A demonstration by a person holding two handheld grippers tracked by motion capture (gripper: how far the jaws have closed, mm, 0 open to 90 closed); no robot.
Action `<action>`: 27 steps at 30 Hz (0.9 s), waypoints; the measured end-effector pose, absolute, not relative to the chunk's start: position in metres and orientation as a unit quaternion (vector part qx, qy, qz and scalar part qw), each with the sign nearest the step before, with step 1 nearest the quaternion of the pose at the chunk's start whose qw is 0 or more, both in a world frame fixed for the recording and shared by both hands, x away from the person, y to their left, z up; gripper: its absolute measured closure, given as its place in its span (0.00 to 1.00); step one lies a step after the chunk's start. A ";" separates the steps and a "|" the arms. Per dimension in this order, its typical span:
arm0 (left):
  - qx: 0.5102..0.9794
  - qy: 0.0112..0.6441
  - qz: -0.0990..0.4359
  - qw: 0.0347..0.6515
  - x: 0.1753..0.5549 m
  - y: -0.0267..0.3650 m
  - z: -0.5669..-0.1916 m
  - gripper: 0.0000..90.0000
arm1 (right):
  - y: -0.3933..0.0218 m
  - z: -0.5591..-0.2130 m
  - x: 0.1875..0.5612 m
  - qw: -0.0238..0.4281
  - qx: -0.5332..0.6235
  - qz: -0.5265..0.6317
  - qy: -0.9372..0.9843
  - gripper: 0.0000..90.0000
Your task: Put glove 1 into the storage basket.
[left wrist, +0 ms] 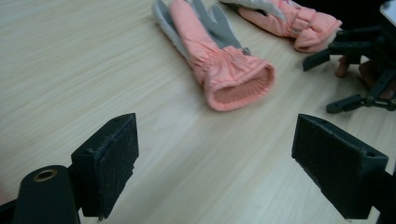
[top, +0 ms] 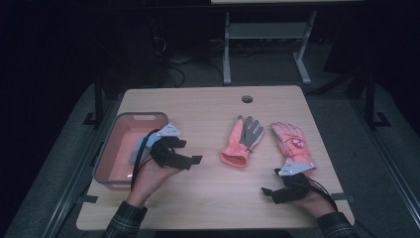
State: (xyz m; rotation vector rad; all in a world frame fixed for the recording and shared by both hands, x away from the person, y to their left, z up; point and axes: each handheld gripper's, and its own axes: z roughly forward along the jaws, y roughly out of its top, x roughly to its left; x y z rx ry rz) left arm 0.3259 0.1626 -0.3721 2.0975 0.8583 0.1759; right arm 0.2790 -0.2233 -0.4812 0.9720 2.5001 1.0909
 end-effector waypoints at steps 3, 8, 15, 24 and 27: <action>0.837 0.336 0.072 0.427 0.320 0.154 -0.379 0.16 | -0.223 -0.481 0.279 0.123 0.334 0.374 0.856 0.16; 0.851 0.317 0.070 0.413 0.305 0.139 -0.394 0.16 | -0.223 -0.481 0.279 0.124 0.335 0.375 0.856 0.16; 0.860 0.305 0.061 0.405 0.294 0.129 -0.420 0.17 | -0.223 -0.482 0.279 0.123 0.332 0.374 0.857 0.14; 0.885 0.285 0.076 0.361 0.285 0.131 -0.460 0.16 | -0.220 -0.476 0.280 0.112 0.342 0.368 0.857 0.33; 0.886 0.286 0.082 0.355 0.284 0.135 -0.468 0.16 | -0.220 -0.469 0.281 0.110 0.341 0.373 0.856 0.49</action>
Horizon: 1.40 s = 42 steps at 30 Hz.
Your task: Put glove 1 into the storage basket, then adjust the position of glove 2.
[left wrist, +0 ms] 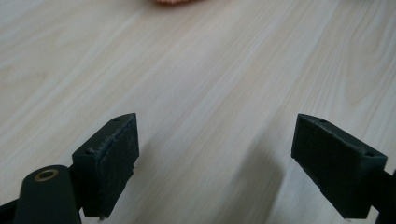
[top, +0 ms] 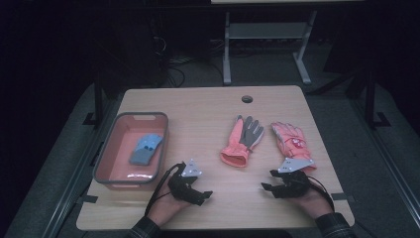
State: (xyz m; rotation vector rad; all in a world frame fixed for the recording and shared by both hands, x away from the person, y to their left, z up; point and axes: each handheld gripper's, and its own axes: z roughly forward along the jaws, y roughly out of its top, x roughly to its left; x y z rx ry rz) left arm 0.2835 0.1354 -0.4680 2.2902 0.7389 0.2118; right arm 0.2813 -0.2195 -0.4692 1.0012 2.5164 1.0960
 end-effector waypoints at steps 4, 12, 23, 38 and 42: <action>0.894 0.262 0.104 0.349 0.284 0.140 -0.472 0.16 | -0.216 -0.460 0.288 0.100 0.344 0.380 0.853 0.70; 0.886 0.251 0.106 0.376 0.284 0.146 -0.477 0.14 | -0.202 -0.441 0.310 0.092 0.362 0.374 0.849 1.00; 0.887 0.250 0.105 0.374 0.285 0.145 -0.477 0.14 | -0.188 -0.420 0.342 0.098 0.367 0.407 0.830 1.00; 0.888 0.250 0.104 0.372 0.286 0.144 -0.477 0.14 | -0.157 -0.414 0.380 0.093 0.356 0.415 0.832 1.00; 0.886 0.252 0.104 0.375 0.286 0.144 -0.477 0.14 | -0.150 -0.414 0.390 0.091 0.355 0.419 0.831 1.00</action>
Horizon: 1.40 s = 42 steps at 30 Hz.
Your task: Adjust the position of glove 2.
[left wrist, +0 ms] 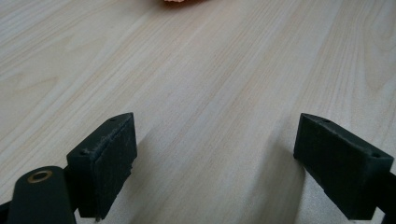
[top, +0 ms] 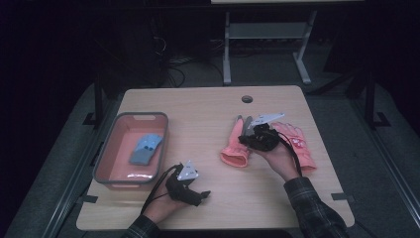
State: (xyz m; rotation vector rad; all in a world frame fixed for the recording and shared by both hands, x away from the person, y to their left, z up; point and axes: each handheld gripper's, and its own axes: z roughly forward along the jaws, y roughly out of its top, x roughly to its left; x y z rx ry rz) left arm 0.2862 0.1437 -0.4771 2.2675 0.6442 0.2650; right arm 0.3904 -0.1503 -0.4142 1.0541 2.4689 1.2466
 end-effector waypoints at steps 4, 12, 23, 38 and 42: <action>0.887 0.252 0.104 0.373 0.286 0.144 -0.477 0.14 | -0.142 -0.418 0.398 0.087 0.351 0.413 0.836 1.00; 0.887 0.252 0.105 0.373 0.286 0.144 -0.477 0.14 | -0.128 -0.429 0.402 0.063 0.340 0.400 0.849 1.00; 0.886 0.254 0.107 0.373 0.285 0.144 -0.477 0.14 | -0.131 -0.436 0.387 0.051 0.329 0.389 0.859 1.00; 0.885 0.257 0.106 0.374 0.284 0.145 -0.477 0.14 | -0.160 -0.433 0.354 0.046 0.323 0.377 0.867 1.00; 0.885 0.257 0.106 0.374 0.284 0.145 -0.477 0.14 | -0.171 -0.433 0.345 0.045 0.325 0.374 0.867 1.00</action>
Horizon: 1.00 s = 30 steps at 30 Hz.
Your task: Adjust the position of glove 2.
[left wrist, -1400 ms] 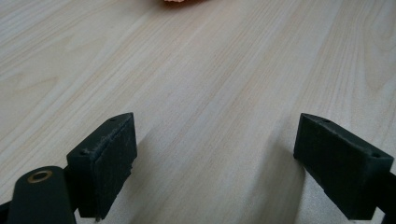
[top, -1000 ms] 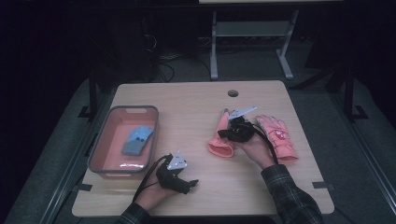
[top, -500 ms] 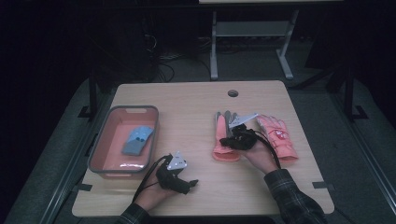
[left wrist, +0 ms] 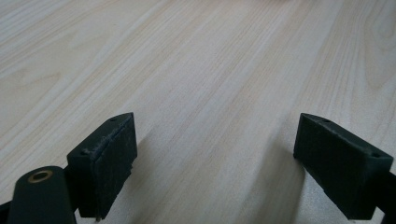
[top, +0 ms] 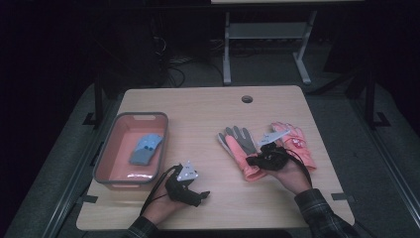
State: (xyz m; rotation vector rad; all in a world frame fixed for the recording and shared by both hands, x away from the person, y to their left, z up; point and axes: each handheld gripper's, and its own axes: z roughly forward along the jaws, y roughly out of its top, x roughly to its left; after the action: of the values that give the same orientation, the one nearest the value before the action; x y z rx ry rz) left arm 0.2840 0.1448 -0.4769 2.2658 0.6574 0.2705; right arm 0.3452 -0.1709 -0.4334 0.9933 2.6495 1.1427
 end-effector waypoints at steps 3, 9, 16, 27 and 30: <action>0.885 0.257 0.106 0.374 0.284 0.145 -0.477 0.14 | -0.179 -0.434 0.337 0.044 0.329 0.371 0.867 1.00; 0.884 0.255 0.109 0.376 0.284 0.145 -0.477 0.14 | -0.194 -0.433 0.323 0.044 0.331 0.367 0.868 1.00; 0.885 0.255 0.108 0.375 0.284 0.145 -0.477 0.14 | -0.204 -0.426 0.318 0.051 0.331 0.380 0.862 1.00; 0.885 0.257 0.106 0.373 0.284 0.145 -0.477 0.14 | -0.191 -0.431 0.359 0.055 0.342 0.374 0.860 1.00; 0.885 0.257 0.107 0.374 0.284 0.145 -0.477 0.14 | -0.186 -0.437 0.362 0.054 0.338 0.359 0.868 1.00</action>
State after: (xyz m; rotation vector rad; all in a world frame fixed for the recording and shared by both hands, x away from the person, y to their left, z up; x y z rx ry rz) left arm 0.2839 0.1451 -0.4768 2.2666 0.6570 0.2747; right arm 0.3621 -0.1861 -0.4368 1.0283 2.6386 1.0901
